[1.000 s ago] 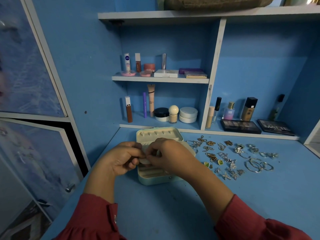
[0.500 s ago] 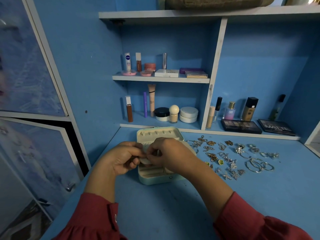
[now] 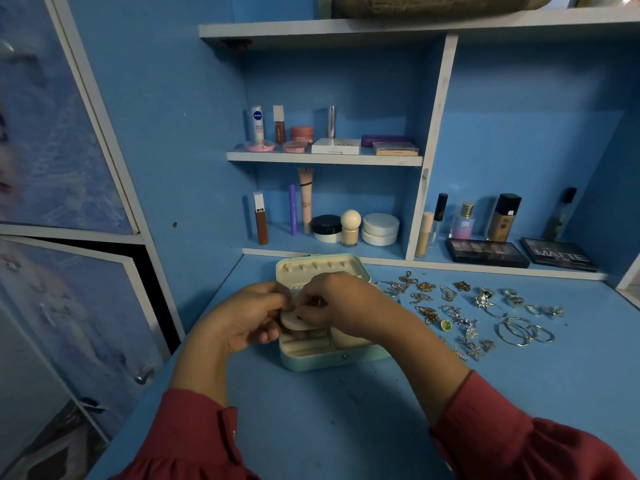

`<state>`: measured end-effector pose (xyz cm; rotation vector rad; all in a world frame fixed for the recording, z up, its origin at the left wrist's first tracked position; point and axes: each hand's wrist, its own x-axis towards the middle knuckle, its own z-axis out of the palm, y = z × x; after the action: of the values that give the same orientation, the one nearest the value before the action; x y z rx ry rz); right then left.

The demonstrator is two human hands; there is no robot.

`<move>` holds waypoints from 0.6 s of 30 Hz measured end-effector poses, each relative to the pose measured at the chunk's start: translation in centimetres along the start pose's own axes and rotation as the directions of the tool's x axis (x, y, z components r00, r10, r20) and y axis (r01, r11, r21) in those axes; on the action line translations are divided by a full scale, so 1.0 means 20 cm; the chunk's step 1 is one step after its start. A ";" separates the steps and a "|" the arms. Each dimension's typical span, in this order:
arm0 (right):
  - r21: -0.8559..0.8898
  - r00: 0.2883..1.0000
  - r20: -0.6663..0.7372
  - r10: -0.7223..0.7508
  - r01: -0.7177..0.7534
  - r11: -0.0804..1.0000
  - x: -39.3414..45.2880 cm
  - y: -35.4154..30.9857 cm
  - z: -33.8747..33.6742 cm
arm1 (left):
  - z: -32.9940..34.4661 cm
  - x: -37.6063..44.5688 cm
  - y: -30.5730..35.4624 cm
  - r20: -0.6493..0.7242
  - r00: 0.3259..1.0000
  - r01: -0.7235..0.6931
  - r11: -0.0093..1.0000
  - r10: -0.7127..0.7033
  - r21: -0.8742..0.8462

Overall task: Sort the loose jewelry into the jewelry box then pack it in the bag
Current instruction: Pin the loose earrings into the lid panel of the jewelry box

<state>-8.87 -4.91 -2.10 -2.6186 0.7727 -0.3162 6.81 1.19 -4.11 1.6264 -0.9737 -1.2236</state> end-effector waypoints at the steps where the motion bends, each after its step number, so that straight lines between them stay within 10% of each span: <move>1: 0.008 1.000 0.010 0.002 -0.002 1.000 0.01 0.00 0.00 | 0.00 0.00 0.00 0.009 1.000 -0.004 1.000 0.004 0.005; 18: 0.128 1.000 -0.013 -0.014 0.016 0.992 0.00 0.02 -0.03 | -0.03 0.00 -0.01 0.063 0.998 0.009 0.998 -0.005 -0.066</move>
<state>-9.26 -5.44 -1.70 -2.5056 0.7129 -0.3734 7.32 1.31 -4.17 1.5490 -0.9572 -1.3049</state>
